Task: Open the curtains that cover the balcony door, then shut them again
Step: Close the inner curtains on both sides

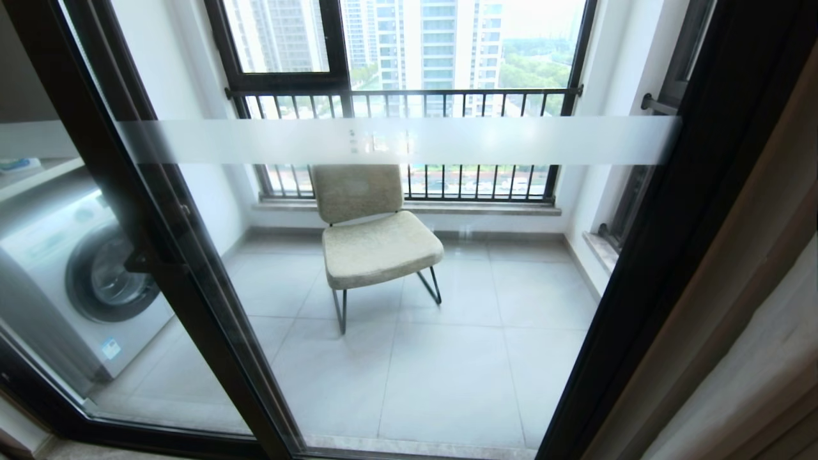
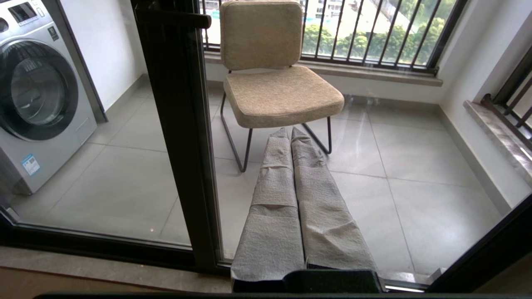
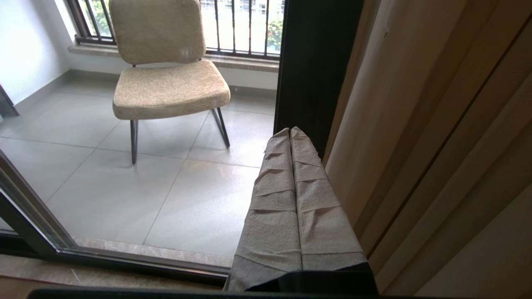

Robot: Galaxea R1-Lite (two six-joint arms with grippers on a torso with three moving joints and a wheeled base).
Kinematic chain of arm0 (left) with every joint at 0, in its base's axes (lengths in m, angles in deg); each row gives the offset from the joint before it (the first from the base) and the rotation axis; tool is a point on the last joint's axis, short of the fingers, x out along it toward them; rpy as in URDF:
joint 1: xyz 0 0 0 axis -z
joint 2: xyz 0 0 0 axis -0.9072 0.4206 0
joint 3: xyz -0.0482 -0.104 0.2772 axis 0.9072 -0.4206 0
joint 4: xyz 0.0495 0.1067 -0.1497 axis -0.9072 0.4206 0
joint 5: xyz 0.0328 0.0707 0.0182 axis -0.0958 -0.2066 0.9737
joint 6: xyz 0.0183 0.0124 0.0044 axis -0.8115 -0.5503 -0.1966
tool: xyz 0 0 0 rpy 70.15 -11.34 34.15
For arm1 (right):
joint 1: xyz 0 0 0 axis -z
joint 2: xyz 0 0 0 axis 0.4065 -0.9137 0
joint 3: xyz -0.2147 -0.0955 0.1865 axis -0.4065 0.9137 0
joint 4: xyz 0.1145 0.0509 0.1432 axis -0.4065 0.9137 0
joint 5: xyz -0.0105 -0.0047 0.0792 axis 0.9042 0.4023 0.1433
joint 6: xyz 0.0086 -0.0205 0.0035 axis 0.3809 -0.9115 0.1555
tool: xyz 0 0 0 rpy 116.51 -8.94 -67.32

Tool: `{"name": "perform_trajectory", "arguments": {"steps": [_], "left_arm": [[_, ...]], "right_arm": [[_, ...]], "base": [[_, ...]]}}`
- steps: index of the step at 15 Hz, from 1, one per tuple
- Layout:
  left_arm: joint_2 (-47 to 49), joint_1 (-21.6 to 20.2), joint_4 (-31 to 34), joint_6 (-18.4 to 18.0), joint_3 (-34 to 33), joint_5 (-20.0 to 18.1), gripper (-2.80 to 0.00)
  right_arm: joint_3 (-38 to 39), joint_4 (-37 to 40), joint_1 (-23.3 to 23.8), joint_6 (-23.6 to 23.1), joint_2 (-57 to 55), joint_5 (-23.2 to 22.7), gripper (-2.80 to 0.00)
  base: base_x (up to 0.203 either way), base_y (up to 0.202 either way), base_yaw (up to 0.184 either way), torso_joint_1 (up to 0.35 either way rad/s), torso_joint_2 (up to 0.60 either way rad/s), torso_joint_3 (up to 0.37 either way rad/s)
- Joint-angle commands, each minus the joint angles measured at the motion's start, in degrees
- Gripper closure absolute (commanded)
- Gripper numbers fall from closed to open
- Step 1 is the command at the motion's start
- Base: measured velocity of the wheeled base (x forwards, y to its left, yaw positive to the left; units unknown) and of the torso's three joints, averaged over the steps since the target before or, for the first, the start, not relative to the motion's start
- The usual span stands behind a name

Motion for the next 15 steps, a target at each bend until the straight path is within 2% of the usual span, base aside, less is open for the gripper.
{"name": "perform_trajectory", "arguments": {"steps": [1,9,12,15], "left_arm": [[-0.02,-0.01,-0.02,0.04,0.00,0.02,0.00],[-0.02,-0.01,-0.02,0.04,0.00,0.02,0.00],[-0.02,-0.01,-0.02,0.04,0.00,0.02,0.00],[-0.02,-0.01,-0.02,0.04,0.00,0.02,0.00]], "right_arm": [[-2.37,-0.57,0.00,0.02,-2.20,-0.02,0.00],[-5.58,-4.78,1.58,-3.06,-11.91,-0.10,0.00],[-6.19,-9.36,7.29,-2.81,-16.55,-1.55,0.00],[-7.84,-10.64,15.16,-2.82,-19.61,-8.40,0.00]], "base": [[0.000,0.000,0.000,0.000,0.00,0.000],[0.000,0.000,0.000,0.000,0.00,0.000],[0.000,0.000,0.000,0.000,0.00,0.000],[0.000,0.000,0.000,0.000,0.00,0.000]]}}
